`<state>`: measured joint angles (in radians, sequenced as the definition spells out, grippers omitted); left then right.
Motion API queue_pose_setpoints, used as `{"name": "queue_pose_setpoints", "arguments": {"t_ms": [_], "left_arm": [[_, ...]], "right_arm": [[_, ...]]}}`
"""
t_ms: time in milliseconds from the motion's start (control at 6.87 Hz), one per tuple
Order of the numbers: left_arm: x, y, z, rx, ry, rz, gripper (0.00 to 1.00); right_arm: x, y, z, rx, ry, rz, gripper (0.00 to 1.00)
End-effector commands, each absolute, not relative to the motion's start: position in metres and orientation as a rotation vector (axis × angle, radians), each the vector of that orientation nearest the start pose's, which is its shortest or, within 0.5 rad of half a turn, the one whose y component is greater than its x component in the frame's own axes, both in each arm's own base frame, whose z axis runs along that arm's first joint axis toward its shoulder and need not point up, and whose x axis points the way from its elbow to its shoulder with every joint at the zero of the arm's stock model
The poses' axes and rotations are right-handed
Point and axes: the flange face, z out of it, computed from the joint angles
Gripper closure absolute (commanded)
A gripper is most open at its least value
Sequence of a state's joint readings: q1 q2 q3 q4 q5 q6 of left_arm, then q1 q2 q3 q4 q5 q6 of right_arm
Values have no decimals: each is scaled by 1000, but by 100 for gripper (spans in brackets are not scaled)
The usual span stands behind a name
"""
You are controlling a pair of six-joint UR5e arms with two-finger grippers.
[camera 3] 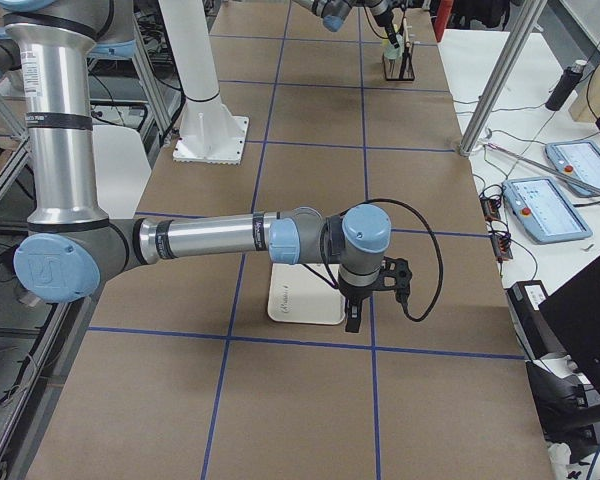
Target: Left arm grabs green cup and hands to right arm on tray
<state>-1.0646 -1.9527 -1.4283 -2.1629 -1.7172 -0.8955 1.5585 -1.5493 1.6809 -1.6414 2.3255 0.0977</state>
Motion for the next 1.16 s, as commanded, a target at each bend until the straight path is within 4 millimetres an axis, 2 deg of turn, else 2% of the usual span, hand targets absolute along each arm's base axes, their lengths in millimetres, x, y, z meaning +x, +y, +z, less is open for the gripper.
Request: {"name": "queue_pose_setpoints", "arguments": {"t_ms": [0, 146, 437, 582, 873, 1019], "left_arm": [[203, -654, 440, 551, 674, -313, 78], [194, -652, 429, 546, 712, -306, 79], [189, -646, 422, 554, 727, -303, 79], [180, -641, 409, 546, 740, -303, 79], [143, -630, 369, 539, 740, -339, 80], [136, -624, 349, 540, 736, -349, 80]], "right_arm": [[59, -503, 602, 17, -757, 57, 0], [59, -503, 602, 17, -757, 57, 0], [59, -503, 601, 19, -757, 57, 0], [59, -503, 601, 20, -757, 56, 0], [59, -504, 594, 30, -757, 59, 0], [59, -503, 574, 70, -755, 43, 0]]}}
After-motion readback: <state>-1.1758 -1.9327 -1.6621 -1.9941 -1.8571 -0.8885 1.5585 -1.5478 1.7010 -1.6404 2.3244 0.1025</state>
